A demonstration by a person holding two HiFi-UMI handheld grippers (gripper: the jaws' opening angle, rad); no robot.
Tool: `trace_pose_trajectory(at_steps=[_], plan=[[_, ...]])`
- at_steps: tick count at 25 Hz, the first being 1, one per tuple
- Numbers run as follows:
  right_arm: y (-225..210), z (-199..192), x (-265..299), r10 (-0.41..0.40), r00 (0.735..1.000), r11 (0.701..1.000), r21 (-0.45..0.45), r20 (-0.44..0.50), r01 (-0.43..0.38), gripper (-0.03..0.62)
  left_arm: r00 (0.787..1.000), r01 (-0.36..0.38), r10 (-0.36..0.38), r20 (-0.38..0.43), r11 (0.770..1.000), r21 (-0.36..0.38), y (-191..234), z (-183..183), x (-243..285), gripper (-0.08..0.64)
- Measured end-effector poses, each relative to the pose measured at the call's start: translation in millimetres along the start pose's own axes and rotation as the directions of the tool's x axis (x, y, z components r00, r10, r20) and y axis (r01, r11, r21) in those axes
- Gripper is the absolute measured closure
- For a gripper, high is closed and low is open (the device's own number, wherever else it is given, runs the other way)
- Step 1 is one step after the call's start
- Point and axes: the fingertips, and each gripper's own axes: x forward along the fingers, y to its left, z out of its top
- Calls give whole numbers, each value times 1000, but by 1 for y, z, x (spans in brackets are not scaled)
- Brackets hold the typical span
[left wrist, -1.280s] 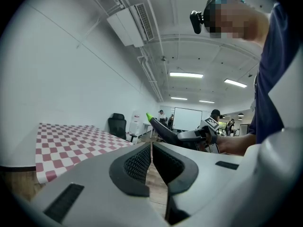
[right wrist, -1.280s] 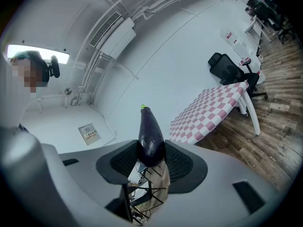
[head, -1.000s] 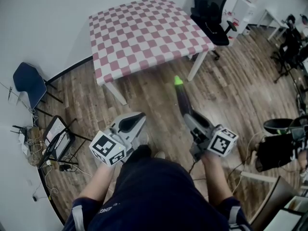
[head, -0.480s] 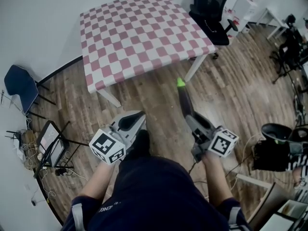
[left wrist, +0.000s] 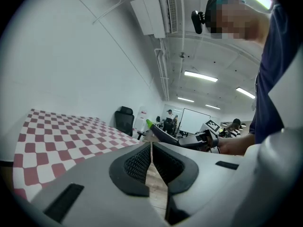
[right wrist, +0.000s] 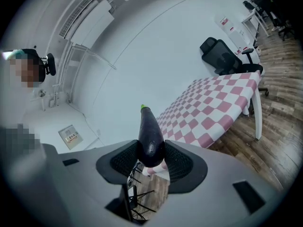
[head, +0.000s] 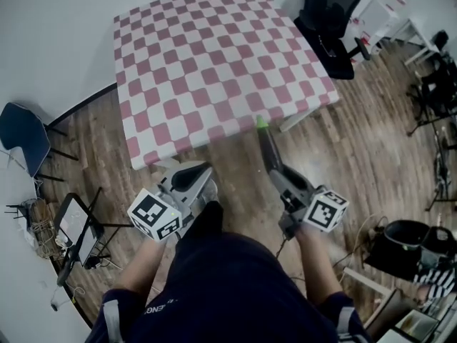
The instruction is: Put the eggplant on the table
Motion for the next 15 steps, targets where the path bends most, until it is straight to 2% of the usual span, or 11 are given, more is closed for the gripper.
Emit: trace_pose_trajectory(at_steps=[10, 15], plan=[[-37, 55, 104, -59, 996, 998, 18, -61, 60, 405, 999, -13, 13, -39, 1000, -7, 119, 34, 32, 525], [-45, 61, 128, -81, 993, 996, 27, -84, 84, 405, 999, -21, 21, -33, 1000, -22, 145, 39, 36, 525]])
